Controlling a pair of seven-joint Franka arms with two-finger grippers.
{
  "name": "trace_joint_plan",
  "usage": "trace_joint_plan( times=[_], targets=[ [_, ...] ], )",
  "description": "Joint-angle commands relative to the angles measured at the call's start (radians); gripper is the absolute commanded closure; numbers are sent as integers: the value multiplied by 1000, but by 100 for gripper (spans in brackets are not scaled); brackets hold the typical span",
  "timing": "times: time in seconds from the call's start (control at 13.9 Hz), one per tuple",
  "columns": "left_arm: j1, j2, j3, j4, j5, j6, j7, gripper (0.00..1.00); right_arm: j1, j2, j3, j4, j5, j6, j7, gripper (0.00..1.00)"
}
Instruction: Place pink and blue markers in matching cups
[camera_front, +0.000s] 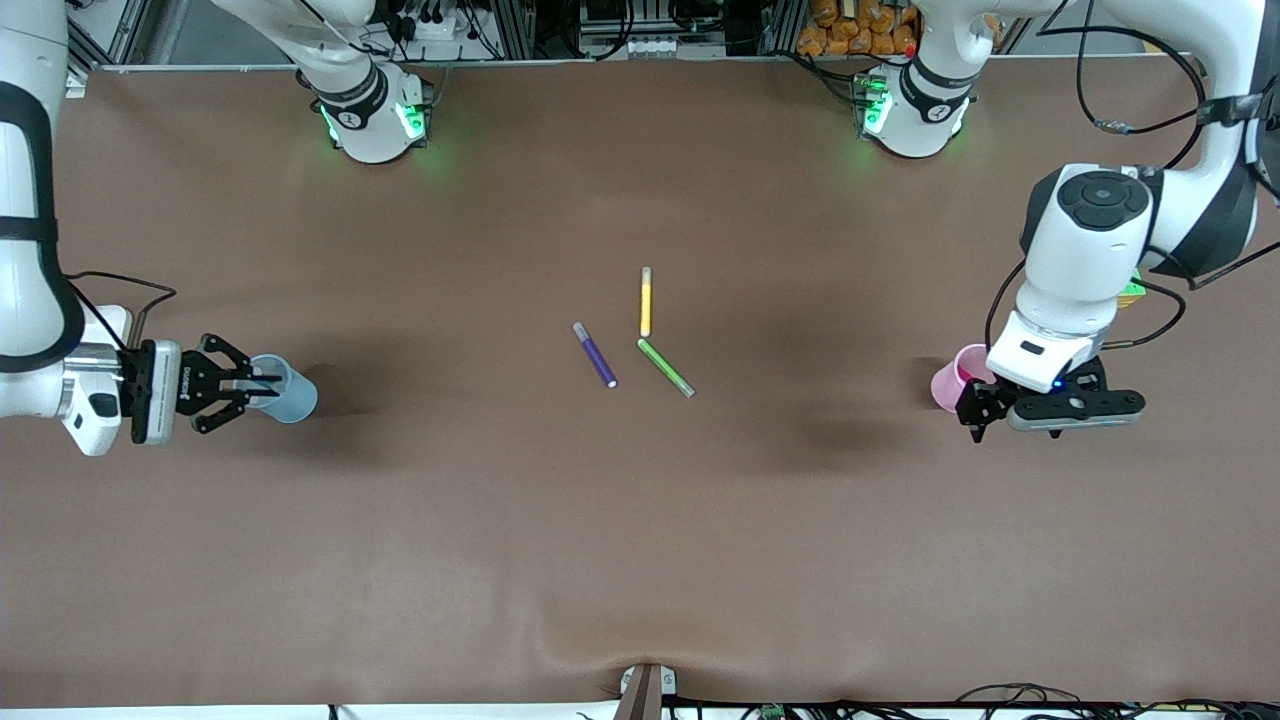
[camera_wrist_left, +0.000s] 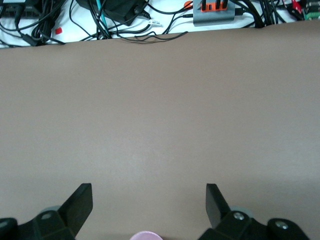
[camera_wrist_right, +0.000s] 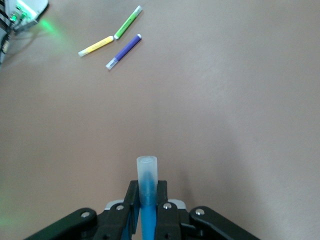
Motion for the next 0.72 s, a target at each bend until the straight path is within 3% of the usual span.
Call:
trace_joint_plan(
  times=[0.0, 0.14, 0.22, 0.29, 0.36, 0.65],
  targets=[
    [6, -1, -35, 80, -63, -119, 8, 0, -44, 20, 19, -35, 19, -5, -40, 100],
    [12, -4, -58, 130, -93, -215, 11, 0, -57, 43, 19, -35, 19, -10, -61, 100],
    [12, -10, -75, 141, -130, -255, 23, 0, -57, 45, 19, -35, 19, -10, -63, 95],
    [15, -19, -77, 160, -161, -297, 49, 0, -55, 43, 18, -35, 19, -10, -60, 60],
    [15, -35, -77, 164, -190, -335, 87, 0, -46, 39, 18, -35, 15, -2, -57, 1],
    [29, -134, -77, 212, -285, -549, 186, 0, -57, -3, 15, -6, 13, -48, -48, 0]
  ],
)
